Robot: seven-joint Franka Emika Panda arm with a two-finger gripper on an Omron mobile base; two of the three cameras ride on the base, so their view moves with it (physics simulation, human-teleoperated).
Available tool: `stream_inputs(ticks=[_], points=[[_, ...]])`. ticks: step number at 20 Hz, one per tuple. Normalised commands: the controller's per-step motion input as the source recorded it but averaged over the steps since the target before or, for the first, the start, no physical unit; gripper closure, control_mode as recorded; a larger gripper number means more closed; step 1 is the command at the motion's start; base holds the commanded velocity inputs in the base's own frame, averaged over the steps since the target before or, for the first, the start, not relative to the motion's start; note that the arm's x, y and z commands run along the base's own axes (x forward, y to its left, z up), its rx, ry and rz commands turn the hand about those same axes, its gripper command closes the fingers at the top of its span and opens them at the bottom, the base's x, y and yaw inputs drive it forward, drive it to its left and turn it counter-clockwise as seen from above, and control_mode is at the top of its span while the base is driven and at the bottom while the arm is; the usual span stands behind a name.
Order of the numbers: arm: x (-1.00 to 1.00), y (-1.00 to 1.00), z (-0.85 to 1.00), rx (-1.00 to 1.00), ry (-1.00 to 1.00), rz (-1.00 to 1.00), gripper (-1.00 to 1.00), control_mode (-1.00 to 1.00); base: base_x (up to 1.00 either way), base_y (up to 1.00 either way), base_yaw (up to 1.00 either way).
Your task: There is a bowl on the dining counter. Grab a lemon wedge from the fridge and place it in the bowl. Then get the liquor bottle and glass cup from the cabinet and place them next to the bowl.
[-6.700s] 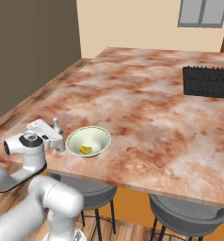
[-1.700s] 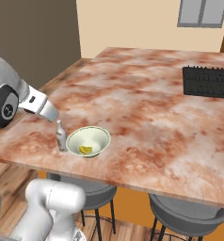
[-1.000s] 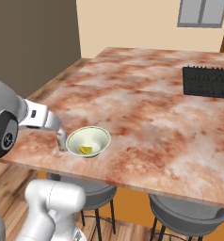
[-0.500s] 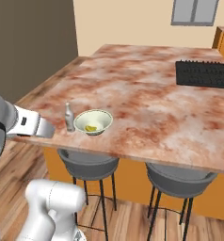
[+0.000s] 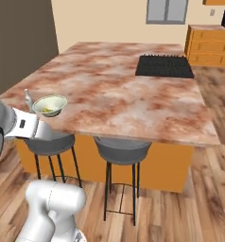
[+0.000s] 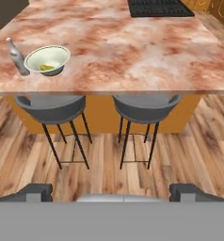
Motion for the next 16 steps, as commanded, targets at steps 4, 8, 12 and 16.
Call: stream_inputs(ticks=[4,8,12,16], points=[[0.00,0.00,0.00,0.00,0.00,0.00,-1.00,1.00,0.00,-1.00,-0.05],[0.00,0.00,0.00,0.00,0.00,0.00,-1.00,1.00,0.00,-1.00,-0.02],[0.00,0.00,0.00,0.00,0.00,0.00,-1.00,1.00,0.02,-1.00,0.00],[0.00,0.00,0.00,0.00,0.00,0.00,-1.00,1.00,0.14,-1.00,0.00]])
